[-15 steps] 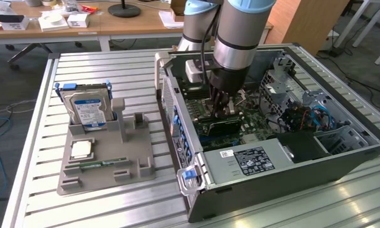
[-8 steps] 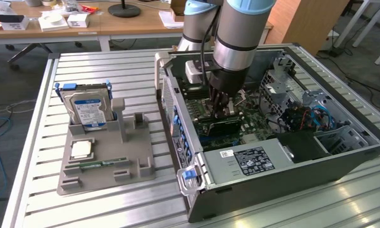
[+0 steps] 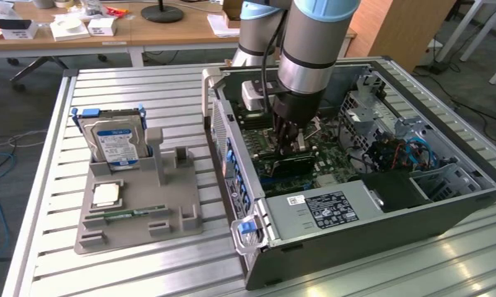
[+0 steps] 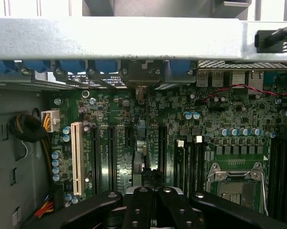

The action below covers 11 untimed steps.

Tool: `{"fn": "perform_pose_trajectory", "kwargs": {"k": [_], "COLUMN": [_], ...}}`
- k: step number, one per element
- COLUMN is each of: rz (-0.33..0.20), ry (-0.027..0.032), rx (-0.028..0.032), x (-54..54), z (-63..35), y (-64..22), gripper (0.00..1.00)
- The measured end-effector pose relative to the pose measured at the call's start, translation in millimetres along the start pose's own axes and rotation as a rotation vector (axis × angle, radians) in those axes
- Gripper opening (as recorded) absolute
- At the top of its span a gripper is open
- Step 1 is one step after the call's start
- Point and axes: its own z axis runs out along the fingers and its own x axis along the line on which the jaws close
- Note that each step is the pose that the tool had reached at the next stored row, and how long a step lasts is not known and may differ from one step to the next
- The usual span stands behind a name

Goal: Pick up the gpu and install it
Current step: 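Press down on the gpu until it lock into place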

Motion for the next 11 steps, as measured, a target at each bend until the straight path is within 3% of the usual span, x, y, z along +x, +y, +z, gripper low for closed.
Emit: {"fn": "perform_pose_trajectory", "kwargs": {"k": [11], "rz": [0.0], "ry": [-0.0004], "rx": [0.0], "x": [0.0], "z": [1.4], "y": [0.0], "gripper": [0.1]}}
